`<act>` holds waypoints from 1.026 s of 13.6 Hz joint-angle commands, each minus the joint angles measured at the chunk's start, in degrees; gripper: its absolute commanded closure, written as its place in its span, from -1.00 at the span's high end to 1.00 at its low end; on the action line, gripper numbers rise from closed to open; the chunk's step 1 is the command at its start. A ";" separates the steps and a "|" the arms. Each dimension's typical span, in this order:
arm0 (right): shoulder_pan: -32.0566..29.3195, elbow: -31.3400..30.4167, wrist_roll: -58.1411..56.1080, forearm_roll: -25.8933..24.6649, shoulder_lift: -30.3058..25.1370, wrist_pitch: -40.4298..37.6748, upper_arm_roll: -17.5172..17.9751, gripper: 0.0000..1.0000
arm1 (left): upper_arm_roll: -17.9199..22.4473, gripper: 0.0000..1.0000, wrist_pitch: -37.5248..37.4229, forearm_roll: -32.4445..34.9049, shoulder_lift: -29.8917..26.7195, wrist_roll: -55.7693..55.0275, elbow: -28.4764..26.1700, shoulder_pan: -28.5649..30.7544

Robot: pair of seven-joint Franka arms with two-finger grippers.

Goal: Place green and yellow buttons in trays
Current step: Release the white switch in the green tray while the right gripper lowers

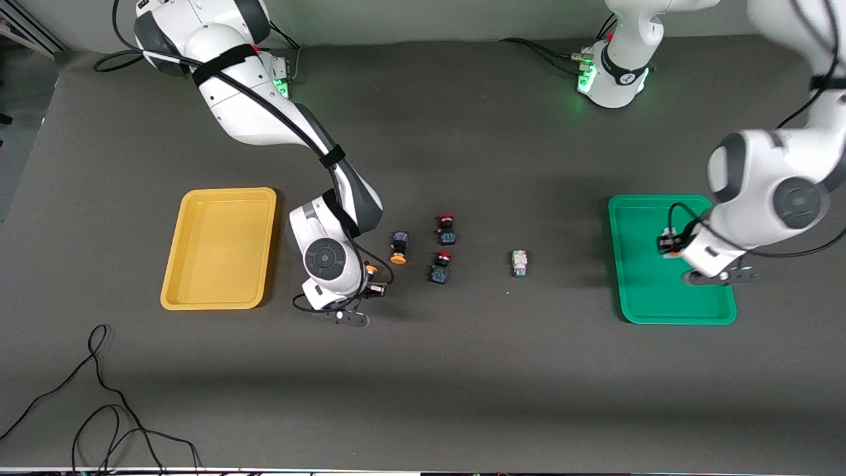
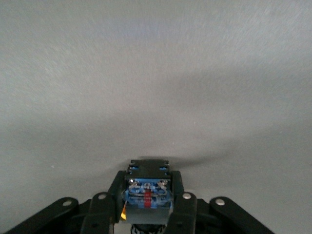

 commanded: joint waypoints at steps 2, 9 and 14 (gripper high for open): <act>-0.22 0.06 0.61 -0.84 -8.95 -9.81 -2.60 -1.00 | -0.67 -0.39 11.52 2.09 6.17 0.11 -3.83 2.24; -6.62 -2.65 -17.46 -0.13 -27.05 -28.99 -7.44 -1.00 | -0.67 1.00 3.49 2.00 3.21 3.43 2.11 2.41; -10.59 -14.08 -35.92 -0.13 -34.64 -26.47 -13.84 -1.00 | -1.29 1.00 -27.91 -0.44 1.70 6.79 28.21 4.35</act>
